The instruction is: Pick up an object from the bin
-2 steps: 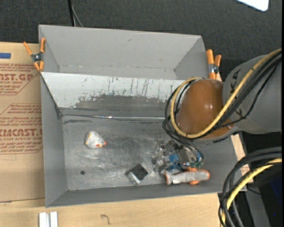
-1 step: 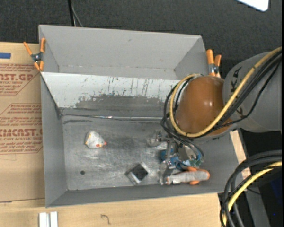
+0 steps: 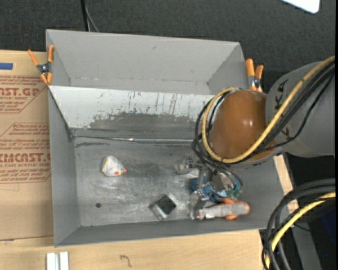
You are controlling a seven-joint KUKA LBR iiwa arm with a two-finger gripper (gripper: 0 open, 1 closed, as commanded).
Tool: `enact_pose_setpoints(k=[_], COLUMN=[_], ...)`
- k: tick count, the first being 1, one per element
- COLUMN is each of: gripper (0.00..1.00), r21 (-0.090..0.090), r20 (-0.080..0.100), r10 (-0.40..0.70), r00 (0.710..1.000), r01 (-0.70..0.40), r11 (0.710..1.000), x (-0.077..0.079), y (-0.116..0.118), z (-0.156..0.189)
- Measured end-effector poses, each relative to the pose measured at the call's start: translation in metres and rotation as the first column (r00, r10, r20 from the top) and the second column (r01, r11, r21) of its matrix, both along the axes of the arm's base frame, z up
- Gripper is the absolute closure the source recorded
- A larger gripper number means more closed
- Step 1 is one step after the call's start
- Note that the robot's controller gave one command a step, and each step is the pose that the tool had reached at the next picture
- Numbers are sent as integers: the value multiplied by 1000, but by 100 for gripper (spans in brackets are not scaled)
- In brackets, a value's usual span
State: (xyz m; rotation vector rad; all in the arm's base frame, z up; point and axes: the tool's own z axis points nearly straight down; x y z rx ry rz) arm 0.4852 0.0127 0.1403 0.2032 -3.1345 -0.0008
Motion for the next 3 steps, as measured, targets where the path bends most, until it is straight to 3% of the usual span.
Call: enact_pose_setpoints(k=[1, 2, 3], gripper=[0, 0, 100], r21=[-1, -1, 1], r20=[8, 24, 16], r10=[68, 123, 111], r00=[998, 992, 994], r01=[-68, -123, -111], r11=[998, 992, 994], x=[4, 9, 6], y=[4, 22, 34], z=[-24, -66, -67])
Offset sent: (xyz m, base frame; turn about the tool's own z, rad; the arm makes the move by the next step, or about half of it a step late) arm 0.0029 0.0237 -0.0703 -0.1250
